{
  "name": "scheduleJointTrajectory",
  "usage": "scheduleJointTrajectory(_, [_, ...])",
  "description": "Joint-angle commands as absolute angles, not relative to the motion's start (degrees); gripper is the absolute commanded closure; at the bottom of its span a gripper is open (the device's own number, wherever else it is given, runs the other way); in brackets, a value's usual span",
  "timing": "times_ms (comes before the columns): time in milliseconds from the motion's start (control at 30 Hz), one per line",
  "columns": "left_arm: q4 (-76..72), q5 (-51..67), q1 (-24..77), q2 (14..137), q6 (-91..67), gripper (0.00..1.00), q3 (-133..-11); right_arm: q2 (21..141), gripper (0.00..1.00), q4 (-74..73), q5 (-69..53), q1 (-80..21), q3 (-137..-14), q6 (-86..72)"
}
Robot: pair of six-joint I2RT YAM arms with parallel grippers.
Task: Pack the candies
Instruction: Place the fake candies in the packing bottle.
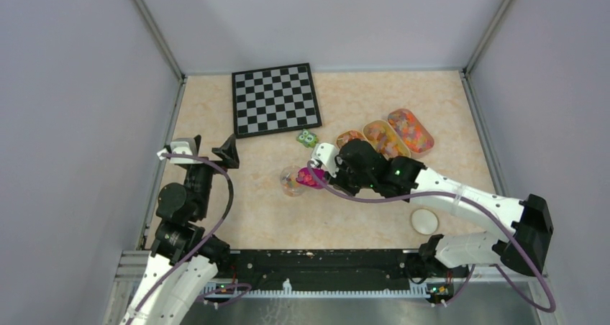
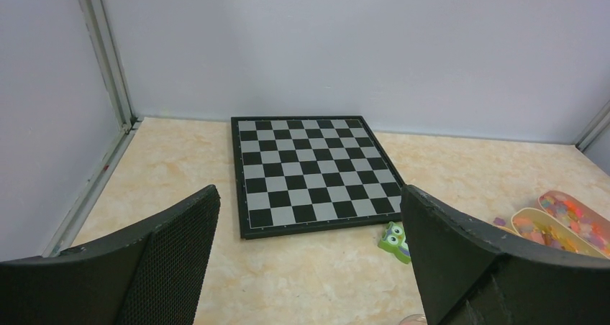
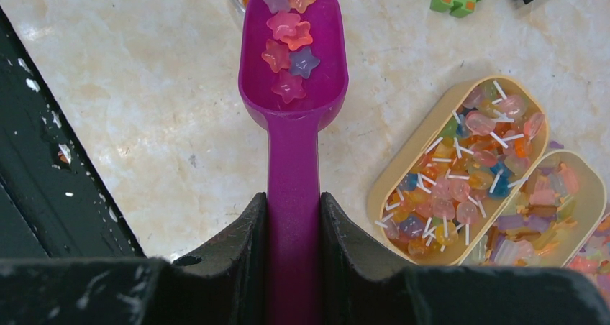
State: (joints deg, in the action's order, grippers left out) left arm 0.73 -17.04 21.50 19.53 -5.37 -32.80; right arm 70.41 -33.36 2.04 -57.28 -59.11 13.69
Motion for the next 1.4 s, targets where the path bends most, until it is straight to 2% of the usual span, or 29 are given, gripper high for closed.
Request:
scheduleJointTrajectory(0, [-0.3,-17.7,21.6,18.5,-4.6,0.01,-34.8,71.0,1.00,-34.2,3.2,-58.2,-63.5,12.8])
scheduleJointTrajectory(1367, [-0.3,-17.9,21.6,18.2,-4.4,0.01,-34.6,78.7,1.00,-46.9,8.1,-61.4,-75.8,10.8])
